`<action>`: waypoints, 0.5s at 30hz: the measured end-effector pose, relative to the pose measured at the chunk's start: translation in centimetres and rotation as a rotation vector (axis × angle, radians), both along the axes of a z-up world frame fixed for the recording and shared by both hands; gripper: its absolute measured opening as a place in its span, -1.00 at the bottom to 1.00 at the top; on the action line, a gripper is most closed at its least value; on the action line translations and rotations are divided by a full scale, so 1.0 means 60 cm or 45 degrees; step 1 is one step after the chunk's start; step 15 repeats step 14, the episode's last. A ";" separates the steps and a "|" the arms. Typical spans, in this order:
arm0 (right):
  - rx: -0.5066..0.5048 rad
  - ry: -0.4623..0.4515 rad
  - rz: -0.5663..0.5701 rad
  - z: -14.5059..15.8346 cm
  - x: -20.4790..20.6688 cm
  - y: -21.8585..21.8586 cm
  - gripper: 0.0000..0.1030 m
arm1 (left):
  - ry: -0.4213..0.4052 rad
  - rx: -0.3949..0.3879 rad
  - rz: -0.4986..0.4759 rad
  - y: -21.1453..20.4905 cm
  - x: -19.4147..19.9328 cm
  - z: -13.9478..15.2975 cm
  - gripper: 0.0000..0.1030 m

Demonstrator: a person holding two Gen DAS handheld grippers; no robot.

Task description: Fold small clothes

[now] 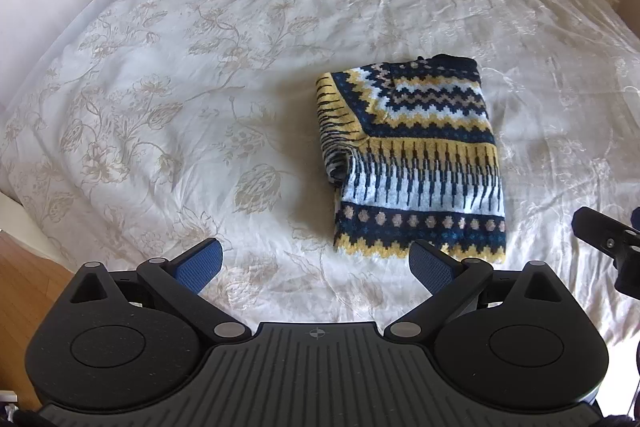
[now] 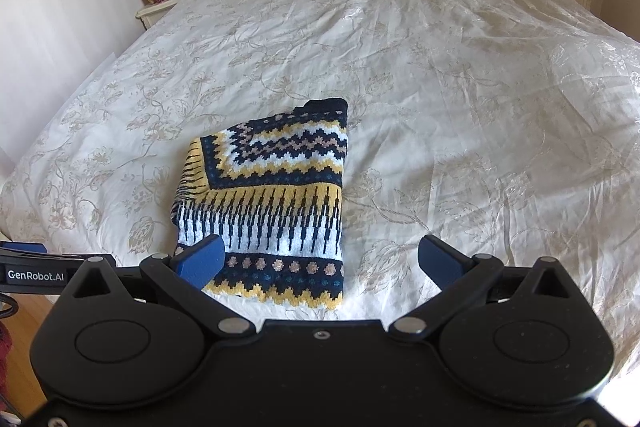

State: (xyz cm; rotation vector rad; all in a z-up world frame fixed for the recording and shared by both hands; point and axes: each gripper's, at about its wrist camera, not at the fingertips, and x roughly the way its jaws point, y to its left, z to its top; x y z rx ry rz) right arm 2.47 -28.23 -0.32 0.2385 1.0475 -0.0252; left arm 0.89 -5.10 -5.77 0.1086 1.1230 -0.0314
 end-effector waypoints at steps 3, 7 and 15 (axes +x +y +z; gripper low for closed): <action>0.000 0.012 0.000 -0.005 0.007 0.001 0.98 | 0.010 -0.002 0.002 0.002 0.008 -0.003 0.96; 0.002 0.030 -0.014 -0.013 0.017 0.001 0.98 | 0.029 -0.006 0.001 0.004 0.019 -0.011 0.96; -0.010 0.075 -0.031 -0.029 0.036 0.000 0.98 | 0.066 -0.020 -0.012 0.006 0.042 -0.028 0.96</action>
